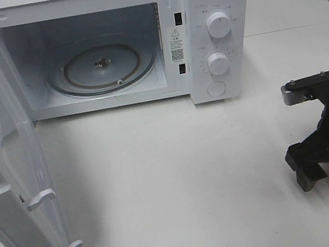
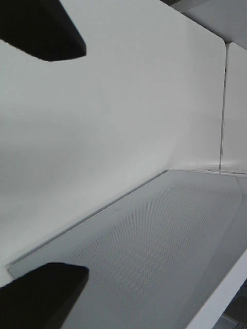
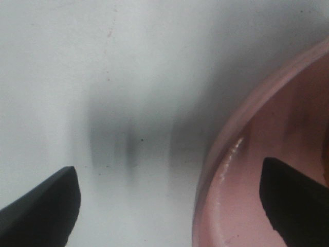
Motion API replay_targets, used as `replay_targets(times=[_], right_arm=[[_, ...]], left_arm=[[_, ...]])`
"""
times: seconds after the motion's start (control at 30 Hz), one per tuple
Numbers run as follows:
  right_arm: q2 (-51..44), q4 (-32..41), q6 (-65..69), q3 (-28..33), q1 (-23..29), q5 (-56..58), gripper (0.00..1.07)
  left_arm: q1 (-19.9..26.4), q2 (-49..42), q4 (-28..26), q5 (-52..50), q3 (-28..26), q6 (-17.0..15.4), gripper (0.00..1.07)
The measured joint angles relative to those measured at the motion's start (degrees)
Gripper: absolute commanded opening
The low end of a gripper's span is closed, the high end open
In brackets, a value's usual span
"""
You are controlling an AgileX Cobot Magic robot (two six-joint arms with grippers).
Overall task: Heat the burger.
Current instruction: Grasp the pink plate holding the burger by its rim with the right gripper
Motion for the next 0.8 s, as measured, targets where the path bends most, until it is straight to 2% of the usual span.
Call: replay_targets(times=[0.37, 0.43, 0.47, 0.53, 0.57, 0.6, 0.63, 0.7, 0.8], right_arm=[[2.41, -0.29, 1.20, 2.58, -0.63, -4.01, 0.85], [2.41, -1.32, 1.32, 2.58, -0.63, -4.24, 0.75], [2.41, -1.32, 1.32, 2.58, -0.63, -4.24, 0.75], [2.41, -5.10, 4.30, 2.58, -0.63, -3.55, 0.60], [2.41, -5.10, 4.30, 2.58, -0.63, -3.55, 0.60], [2.41, -6.30, 5.33, 2.58, -0.63, -3.04, 0.49], [2.41, -6.30, 5.33, 2.58, -0.63, -3.04, 0.49], [2.41, -9.28, 9.11, 2.58, -0.63, -2.35, 0.24], [2.41, -9.57, 9.40, 2.58, -0.63, -2.35, 0.19]], left_arm=[[0.00, 0.00, 0.00, 0.00, 0.00, 0.00, 1.00], [0.00, 0.00, 0.00, 0.00, 0.00, 0.00, 1.00], [0.00, 0.00, 0.00, 0.00, 0.00, 0.00, 1.00], [0.00, 0.00, 0.00, 0.00, 0.00, 0.00, 1.00], [0.00, 0.00, 0.00, 0.00, 0.00, 0.00, 1.00], [0.00, 0.00, 0.00, 0.00, 0.00, 0.00, 1.00], [0.00, 0.00, 0.00, 0.00, 0.00, 0.00, 1.00], [0.00, 0.00, 0.00, 0.00, 0.00, 0.00, 1.00], [0.00, 0.00, 0.00, 0.00, 0.00, 0.00, 1.00]])
